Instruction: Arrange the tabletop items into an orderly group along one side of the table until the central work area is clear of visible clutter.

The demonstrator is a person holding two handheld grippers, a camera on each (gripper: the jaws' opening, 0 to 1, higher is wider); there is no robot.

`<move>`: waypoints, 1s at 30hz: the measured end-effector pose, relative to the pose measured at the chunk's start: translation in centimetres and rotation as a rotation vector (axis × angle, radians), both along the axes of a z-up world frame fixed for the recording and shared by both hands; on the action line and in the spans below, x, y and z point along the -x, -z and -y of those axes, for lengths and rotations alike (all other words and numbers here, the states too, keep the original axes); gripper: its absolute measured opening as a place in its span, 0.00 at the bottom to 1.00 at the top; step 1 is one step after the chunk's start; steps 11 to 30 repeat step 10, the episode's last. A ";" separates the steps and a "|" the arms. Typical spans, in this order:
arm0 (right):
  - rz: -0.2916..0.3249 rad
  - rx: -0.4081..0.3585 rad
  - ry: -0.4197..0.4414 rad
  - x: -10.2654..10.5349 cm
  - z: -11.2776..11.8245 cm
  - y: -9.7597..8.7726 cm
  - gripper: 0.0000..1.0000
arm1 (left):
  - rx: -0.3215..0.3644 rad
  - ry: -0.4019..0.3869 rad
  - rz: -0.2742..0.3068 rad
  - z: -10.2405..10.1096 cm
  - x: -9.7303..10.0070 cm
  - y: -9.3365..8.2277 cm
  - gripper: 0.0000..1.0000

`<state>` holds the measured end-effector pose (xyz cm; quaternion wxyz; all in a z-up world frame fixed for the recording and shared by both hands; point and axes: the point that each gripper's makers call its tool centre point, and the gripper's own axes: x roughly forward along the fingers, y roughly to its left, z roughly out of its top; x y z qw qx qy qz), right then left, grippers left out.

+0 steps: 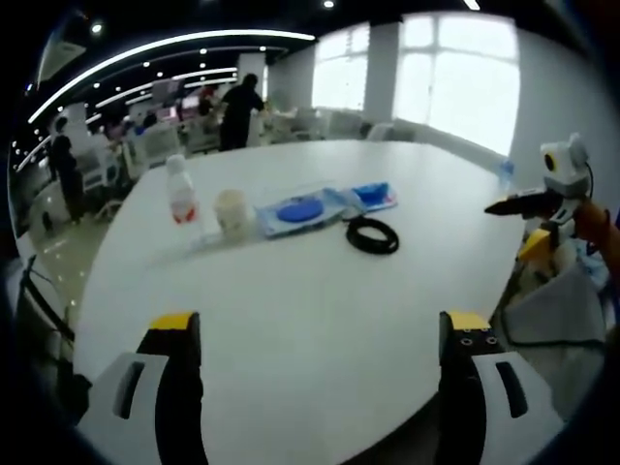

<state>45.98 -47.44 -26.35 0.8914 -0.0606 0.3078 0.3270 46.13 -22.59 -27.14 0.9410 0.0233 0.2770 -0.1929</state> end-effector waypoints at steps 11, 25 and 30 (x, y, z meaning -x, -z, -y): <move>-0.007 0.014 0.002 -0.2 0.1 0.4 1.00 | 0.000 -0.004 -0.009 -0.2 0.0 0.3 0.99; -0.007 0.014 0.002 -0.2 0.1 0.4 1.00 | 0.000 -0.004 -0.009 -0.2 0.0 0.3 0.99; -0.007 0.014 0.002 -0.2 0.1 0.4 1.00 | 0.000 -0.004 -0.009 -0.2 0.0 0.3 0.99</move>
